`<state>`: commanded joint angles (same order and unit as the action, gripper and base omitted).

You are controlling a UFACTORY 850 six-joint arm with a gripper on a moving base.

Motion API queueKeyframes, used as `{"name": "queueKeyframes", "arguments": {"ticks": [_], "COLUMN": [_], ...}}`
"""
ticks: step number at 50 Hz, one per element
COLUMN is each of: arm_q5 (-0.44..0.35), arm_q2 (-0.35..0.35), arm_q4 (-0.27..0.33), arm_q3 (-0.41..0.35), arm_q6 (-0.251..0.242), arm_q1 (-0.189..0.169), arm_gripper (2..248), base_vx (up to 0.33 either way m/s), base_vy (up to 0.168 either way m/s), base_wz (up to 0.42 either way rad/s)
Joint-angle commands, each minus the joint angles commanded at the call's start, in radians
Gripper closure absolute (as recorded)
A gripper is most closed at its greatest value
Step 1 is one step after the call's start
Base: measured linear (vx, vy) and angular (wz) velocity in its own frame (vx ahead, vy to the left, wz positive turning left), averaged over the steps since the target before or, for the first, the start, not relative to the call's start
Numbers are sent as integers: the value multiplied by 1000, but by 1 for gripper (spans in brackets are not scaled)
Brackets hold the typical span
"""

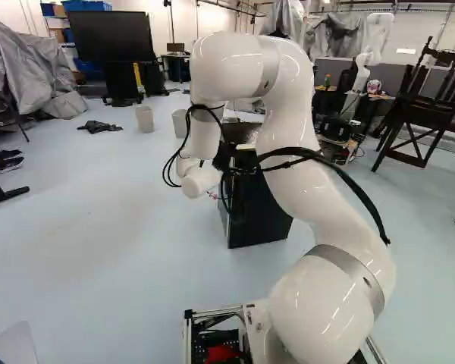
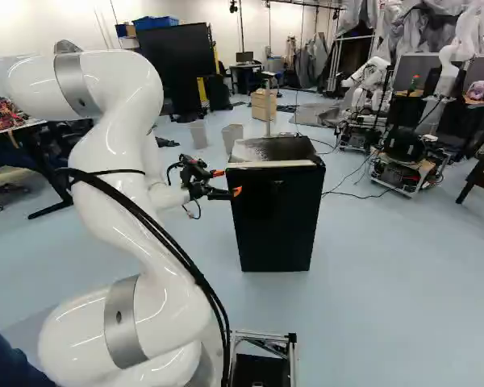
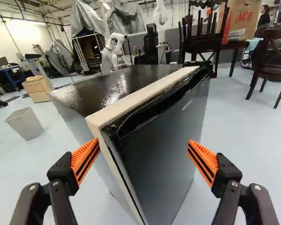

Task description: Grab a drink from the fridge

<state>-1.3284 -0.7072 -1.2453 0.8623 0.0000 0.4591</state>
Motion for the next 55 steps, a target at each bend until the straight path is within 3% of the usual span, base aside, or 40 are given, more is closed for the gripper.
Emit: {"name": "queueKeyframes", "arguments": {"ticks": [20,55], "arm_q5": [8,5], "arm_q2": [-14,-5], "arm_q4": [-7,-23], "arm_q3": [25,9], "arm_q6": [0,0], "arm_q1": [-17,-14], "arm_gripper": [3,3], "base_vx": [0,0], "base_vy": [0,0], "base_wz": [0,0]}}
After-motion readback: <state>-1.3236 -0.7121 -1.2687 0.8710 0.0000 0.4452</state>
